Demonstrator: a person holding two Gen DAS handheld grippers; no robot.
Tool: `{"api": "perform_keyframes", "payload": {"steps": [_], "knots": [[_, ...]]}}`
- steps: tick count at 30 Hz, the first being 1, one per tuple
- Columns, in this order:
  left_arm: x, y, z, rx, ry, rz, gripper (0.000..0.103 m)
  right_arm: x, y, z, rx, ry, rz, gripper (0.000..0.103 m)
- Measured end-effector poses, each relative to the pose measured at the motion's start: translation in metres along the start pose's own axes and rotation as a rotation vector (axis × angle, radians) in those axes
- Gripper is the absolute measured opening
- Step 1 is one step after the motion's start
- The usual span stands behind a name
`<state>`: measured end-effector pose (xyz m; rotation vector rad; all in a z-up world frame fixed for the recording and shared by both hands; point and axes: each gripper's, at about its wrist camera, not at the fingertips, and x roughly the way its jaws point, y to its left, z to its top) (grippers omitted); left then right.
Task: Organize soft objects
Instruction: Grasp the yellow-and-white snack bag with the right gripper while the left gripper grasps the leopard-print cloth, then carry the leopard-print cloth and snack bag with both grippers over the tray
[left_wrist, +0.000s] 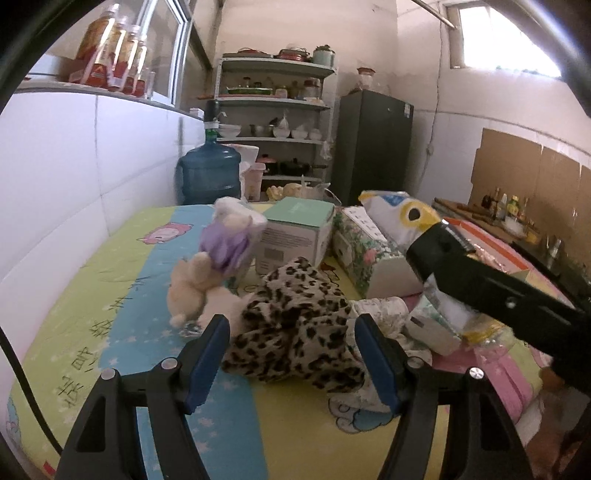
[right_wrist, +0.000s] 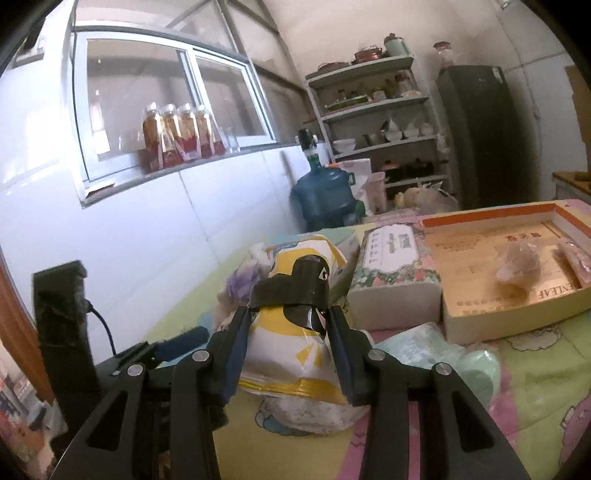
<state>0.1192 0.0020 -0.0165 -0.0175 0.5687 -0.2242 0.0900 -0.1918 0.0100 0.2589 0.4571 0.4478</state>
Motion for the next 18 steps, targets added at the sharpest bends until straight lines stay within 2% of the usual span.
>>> {"api": "perform_keyframes", "payload": {"steps": [3, 5, 7, 10, 13, 18], "knots": [[0.01, -0.004, -0.001, 0.005, 0.023, 0.006, 0.069, -0.001, -0.001, -0.001, 0.0, 0.007, -0.009, 0.043], [0.01, -0.005, -0.003, 0.002, 0.014, 0.016, 0.06, -0.001, -0.003, -0.003, 0.003, 0.017, -0.012, 0.043], [0.007, -0.001, -0.005, -0.018, 0.002, 0.016, 0.038, 0.001, -0.004, -0.003, 0.006, 0.026, -0.017, 0.043], [0.007, 0.005, -0.006, -0.048, 0.009, 0.003, 0.024, 0.004, -0.006, -0.006, 0.013, 0.04, -0.02, 0.044], [0.003, 0.007, -0.006, -0.051, 0.002, -0.002, 0.018, 0.006, -0.006, -0.008, 0.01, 0.052, -0.019, 0.044], [-0.005, 0.009, -0.004, -0.065, -0.016, -0.008, 0.016, 0.006, -0.003, -0.008, -0.004, 0.057, -0.028, 0.044]]}}
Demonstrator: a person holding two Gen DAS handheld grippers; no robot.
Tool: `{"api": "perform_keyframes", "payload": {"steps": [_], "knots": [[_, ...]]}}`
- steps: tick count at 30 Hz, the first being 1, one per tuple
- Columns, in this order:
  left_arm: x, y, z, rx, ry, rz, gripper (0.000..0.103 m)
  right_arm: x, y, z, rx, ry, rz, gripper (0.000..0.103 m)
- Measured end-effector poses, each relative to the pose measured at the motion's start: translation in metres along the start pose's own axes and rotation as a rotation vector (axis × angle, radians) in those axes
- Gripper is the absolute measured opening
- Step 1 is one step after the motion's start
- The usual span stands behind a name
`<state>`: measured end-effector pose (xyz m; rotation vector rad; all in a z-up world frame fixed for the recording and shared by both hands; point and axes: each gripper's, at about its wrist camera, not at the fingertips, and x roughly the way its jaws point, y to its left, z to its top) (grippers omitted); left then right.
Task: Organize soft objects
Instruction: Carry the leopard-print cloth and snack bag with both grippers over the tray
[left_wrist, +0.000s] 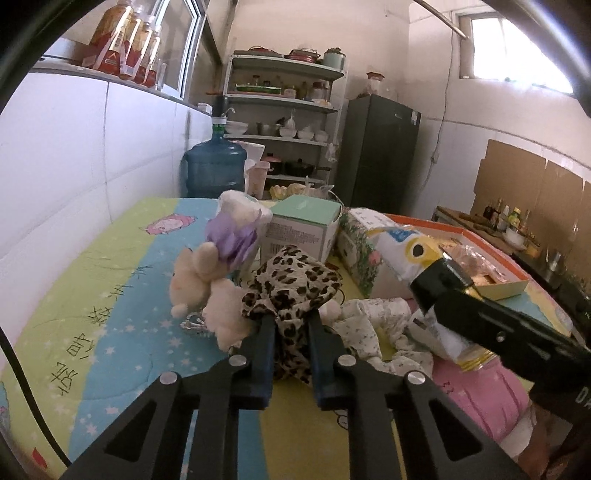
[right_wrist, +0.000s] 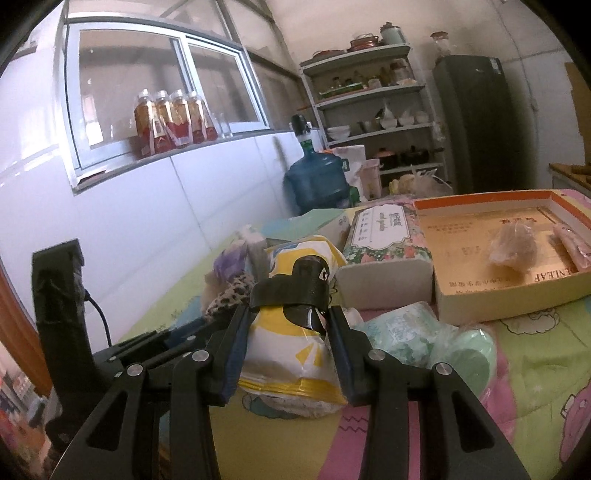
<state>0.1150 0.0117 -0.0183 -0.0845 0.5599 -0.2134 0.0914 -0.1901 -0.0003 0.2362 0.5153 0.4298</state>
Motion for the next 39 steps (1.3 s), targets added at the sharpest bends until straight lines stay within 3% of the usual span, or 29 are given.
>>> {"api": "perform_keyframes", "payload": {"steps": [21, 39], "knots": [[-0.048, -0.024, 0.022, 0.032, -0.095, 0.016, 0.016, -0.03, 0.01, 0.011, -0.036, -0.056, -0.006, 0.044], [-0.044, -0.082, 0.055, 0.083, -0.142, -0.065, 0.016, -0.074, -0.04, 0.037, -0.01, -0.148, -0.084, 0.044]]}}
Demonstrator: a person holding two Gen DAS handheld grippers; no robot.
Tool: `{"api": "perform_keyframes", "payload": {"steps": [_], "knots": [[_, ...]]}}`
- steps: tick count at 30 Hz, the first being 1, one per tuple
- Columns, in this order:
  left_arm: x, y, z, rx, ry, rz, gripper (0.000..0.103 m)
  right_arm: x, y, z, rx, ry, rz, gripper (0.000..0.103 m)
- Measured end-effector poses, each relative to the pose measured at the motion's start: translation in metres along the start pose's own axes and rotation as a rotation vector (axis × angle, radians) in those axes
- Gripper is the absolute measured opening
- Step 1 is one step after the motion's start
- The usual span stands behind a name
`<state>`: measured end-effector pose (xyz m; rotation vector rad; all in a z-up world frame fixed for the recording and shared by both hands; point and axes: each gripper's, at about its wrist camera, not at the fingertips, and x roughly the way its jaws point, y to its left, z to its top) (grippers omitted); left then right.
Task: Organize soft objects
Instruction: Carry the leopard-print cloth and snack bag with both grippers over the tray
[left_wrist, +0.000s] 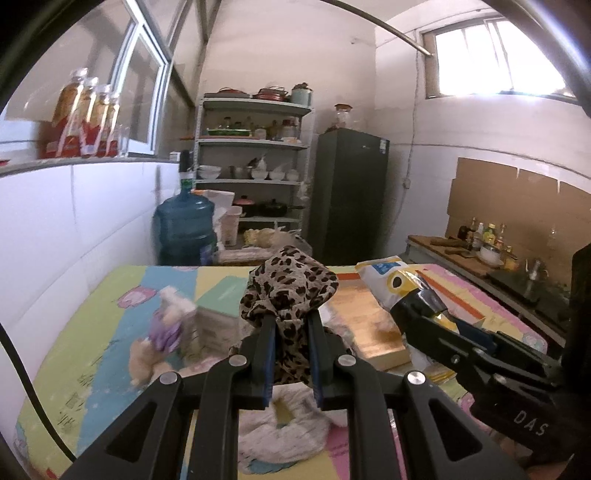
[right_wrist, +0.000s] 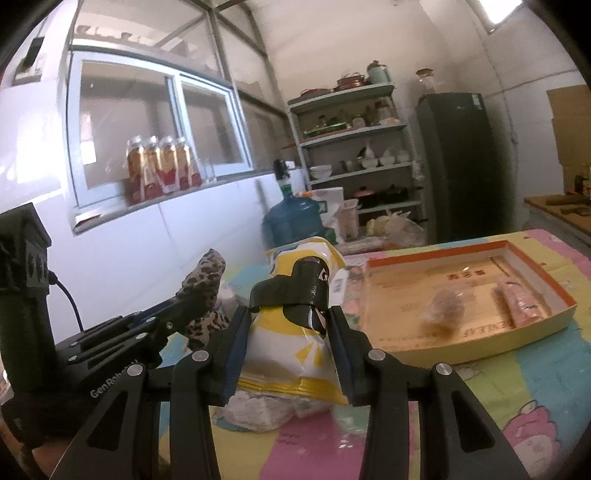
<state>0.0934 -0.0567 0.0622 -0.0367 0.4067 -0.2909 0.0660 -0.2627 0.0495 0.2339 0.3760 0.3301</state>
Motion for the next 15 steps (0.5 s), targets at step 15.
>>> {"api": "perform_keyframes", "payload": {"steps": [15], "knots": [[0.048, -0.058, 0.025, 0.032, 0.034, -0.097, 0.016, -0.019, -0.072, 0.023, 0.073, -0.033, -0.104, 0.044]]}}
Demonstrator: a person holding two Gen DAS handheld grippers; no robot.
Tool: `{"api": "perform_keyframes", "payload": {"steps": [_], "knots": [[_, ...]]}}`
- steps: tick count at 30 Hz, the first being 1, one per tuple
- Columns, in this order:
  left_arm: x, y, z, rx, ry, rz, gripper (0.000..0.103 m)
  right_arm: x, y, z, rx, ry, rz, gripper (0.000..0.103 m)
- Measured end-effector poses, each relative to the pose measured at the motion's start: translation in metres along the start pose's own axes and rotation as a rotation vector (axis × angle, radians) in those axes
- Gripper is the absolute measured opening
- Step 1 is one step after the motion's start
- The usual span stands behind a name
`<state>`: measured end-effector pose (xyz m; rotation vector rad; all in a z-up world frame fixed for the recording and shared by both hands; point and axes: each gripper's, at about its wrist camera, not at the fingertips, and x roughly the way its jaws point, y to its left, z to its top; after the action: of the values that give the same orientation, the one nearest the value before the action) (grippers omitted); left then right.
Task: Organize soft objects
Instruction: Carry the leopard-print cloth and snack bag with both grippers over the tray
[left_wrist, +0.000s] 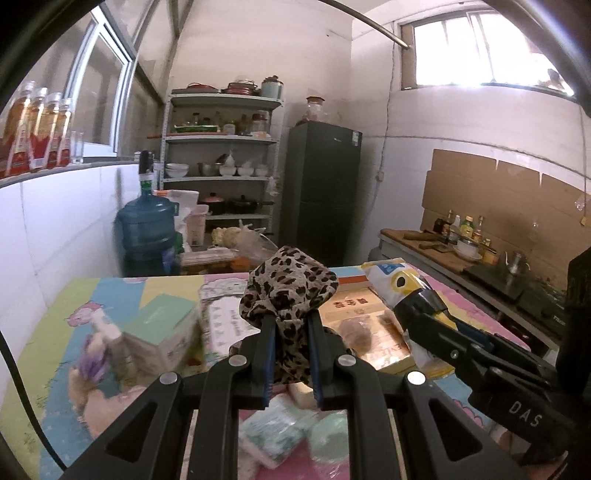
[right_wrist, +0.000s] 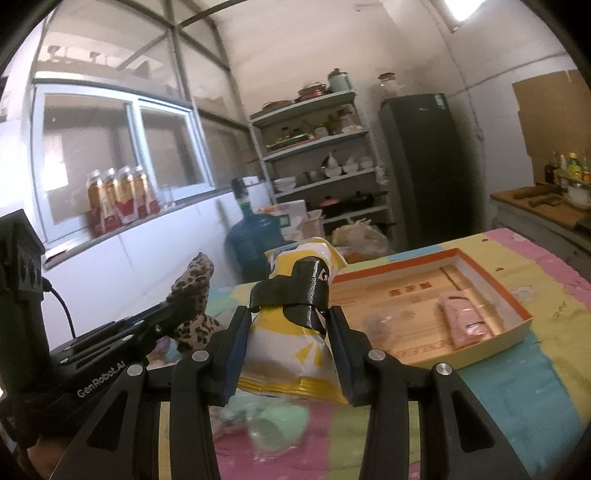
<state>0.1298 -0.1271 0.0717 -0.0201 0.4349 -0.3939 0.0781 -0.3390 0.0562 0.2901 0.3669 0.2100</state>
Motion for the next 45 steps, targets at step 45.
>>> {"api": "perform_keyframes", "payload": {"steps": [45], "knots": [[0.163, -0.038, 0.0, -0.039, 0.257, -0.021, 0.016, 0.084, -0.114, 0.017, 0.092, 0.15, -0.104, 0.044]]}}
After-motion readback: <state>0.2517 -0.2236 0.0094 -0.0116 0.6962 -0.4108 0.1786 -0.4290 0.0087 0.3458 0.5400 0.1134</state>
